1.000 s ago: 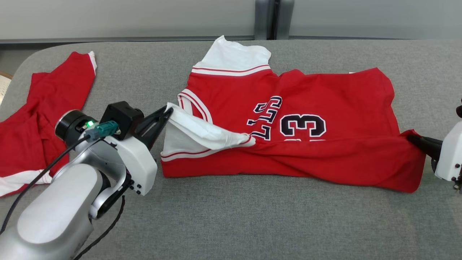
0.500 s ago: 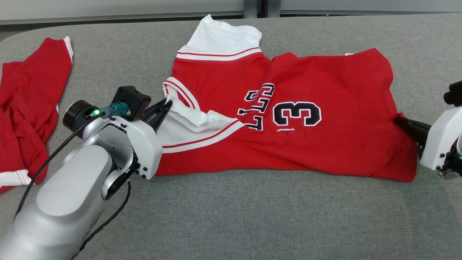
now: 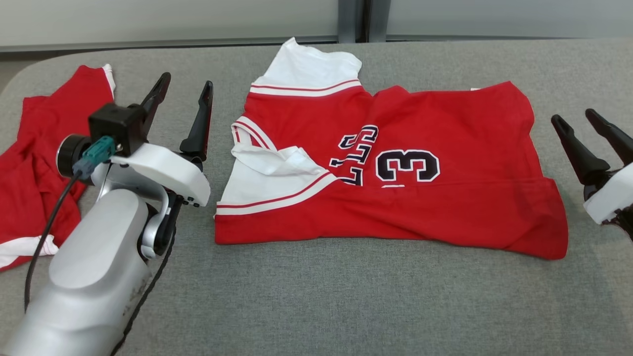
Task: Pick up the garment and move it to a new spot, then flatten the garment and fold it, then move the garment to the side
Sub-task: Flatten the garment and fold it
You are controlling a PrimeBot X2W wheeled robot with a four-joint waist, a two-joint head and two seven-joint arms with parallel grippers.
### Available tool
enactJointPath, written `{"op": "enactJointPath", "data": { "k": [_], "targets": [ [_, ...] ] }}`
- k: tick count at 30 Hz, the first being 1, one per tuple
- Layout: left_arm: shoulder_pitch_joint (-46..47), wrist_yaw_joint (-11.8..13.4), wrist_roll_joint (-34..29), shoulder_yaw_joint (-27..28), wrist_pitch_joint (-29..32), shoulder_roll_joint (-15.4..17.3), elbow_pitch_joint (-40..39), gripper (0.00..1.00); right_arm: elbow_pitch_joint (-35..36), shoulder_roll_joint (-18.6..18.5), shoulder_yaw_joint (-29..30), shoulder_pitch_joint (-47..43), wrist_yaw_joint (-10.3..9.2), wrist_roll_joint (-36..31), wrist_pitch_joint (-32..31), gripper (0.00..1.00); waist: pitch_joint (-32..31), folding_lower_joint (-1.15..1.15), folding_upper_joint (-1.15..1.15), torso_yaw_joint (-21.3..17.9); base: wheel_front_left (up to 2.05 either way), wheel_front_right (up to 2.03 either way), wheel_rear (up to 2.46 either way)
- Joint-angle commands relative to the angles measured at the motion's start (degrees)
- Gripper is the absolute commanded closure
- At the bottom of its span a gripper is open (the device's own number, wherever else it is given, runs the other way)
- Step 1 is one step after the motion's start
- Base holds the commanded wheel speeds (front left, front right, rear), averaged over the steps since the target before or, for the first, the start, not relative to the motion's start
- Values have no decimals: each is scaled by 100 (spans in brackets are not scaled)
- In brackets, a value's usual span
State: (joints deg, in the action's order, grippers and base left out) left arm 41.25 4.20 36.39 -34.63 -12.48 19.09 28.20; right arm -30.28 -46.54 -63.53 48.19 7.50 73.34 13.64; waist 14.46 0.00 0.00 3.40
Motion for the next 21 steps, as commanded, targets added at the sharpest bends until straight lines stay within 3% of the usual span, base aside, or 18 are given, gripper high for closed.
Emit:
{"op": "enactJointPath", "data": {
  "k": [1,3,9,14,21],
  "targets": [
    [-85,81,16,81,-85,-14,-77,0,-11,-27,54,-100,-2,-120,82,0,-83,0,0,43,0,0,0],
    [-277,266,44,308,-213,-103,-299,0,-4,22,377,-170,-2,-398,156,0,-176,0,0,72,0,0,0],
    [-1197,640,-435,1058,-271,-467,-1393,0,534,540,2676,-1290,-2,-1899,154,0,-409,0,0,147,0,0,0],
    [-2115,522,-950,1570,-269,-976,-2043,0,1233,1257,4249,-2633,-2,-3189,155,0,-614,0,0,209,0,0,0],
    [-3050,257,-1673,1966,-270,-1457,-2000,0,2021,2266,5311,-3924,-2,-4313,153,0,-785,0,0,220,0,0,0]
  ]
}}
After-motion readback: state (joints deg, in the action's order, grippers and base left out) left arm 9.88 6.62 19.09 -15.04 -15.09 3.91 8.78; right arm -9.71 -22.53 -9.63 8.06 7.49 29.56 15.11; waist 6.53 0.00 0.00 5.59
